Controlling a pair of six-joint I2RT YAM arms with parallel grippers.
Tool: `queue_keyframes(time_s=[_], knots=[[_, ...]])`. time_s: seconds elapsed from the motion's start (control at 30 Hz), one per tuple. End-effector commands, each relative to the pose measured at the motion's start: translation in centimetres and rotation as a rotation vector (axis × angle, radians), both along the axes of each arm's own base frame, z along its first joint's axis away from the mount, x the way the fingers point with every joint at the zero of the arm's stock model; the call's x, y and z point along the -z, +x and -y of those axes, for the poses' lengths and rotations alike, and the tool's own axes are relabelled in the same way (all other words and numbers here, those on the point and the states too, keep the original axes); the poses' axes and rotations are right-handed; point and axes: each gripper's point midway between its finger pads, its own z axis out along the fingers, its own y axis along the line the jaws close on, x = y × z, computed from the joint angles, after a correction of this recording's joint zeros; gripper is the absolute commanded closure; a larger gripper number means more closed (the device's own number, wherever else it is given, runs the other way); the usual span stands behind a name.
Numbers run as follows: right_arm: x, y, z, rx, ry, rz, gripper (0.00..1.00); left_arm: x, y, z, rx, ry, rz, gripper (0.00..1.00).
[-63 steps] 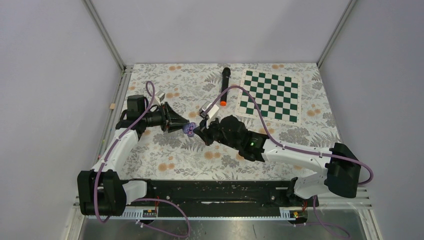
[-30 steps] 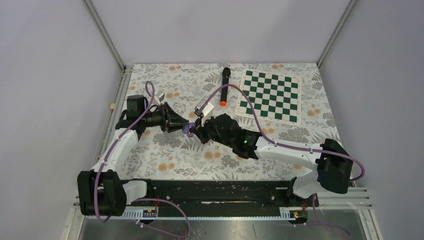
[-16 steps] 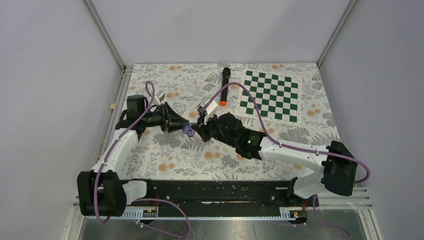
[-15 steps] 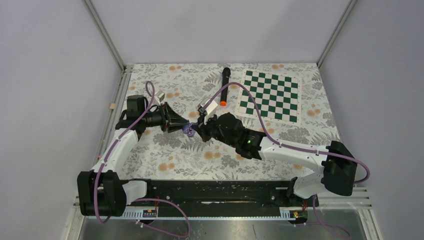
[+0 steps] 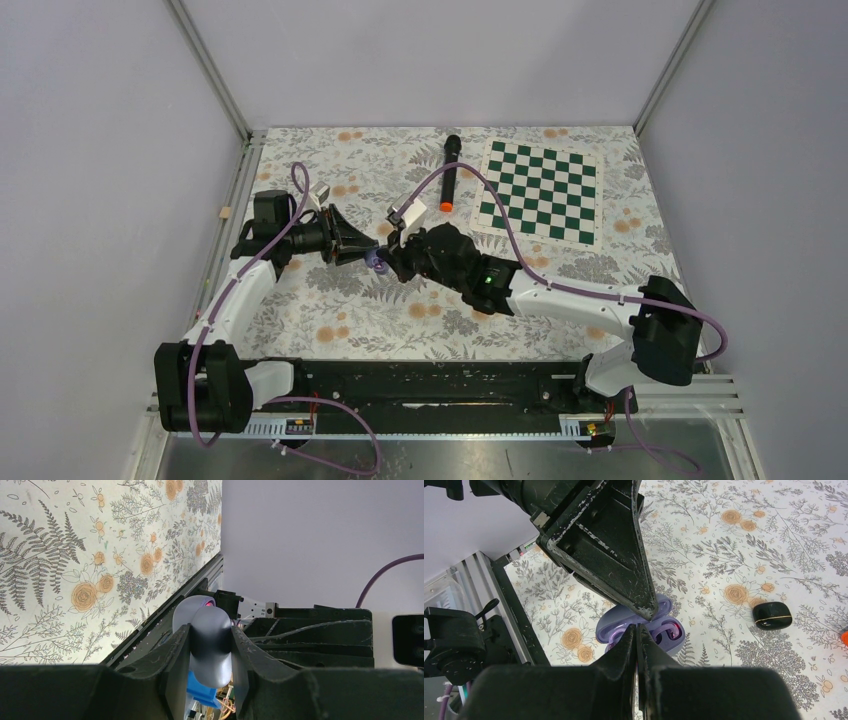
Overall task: Insert the wireless bluetooth earbuds into the charging case
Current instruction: Adjust the left earbud in the left side groove of the charging case.
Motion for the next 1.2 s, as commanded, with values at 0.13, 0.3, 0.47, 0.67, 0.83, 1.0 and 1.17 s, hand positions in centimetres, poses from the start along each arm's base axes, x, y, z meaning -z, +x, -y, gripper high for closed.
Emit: queue_keyframes(time_s=[0.13,0.3,0.47,0.67,0.83,1.0,1.17], knots=[[-0.5,0.2,0.3,0.017,0.026,-0.001,1.00,-2.6,0.1,0.2,0.027,-0.024,0.093,1.00],[0.3,0.2,1.2,0.033,0.008,0.002,1.00,-2.7,0.1,0.2,0.027,-0.025,0.095,1.00],[1.5,0.0,1.8,0.038,-0.017,-0.007,1.00,-3.1,0.1,0.2,0.028,-0.028,0.103,1.00],[0.0,0.1,2.2,0.051,0.009,0.016,1.00,-3.0,0.1,0.2,0.024,-0.026,0.100,1.00],[-3.3,-0.1,2.8,0.054,0.082,0.055,1.00,-2.9,0.2,0.2,0.022,-0.021,0.095,1.00],[-4.1,-1.6,2.0,-0.021,0.127,0.019,1.00,-2.8,0.3,0.1,0.019,-0.019,0.096,1.00],[-3.7,-2.1,0.7,-0.067,0.117,-0.006,1.00,-2.8,0.3,0.1,0.018,-0.018,0.096,1.00]])
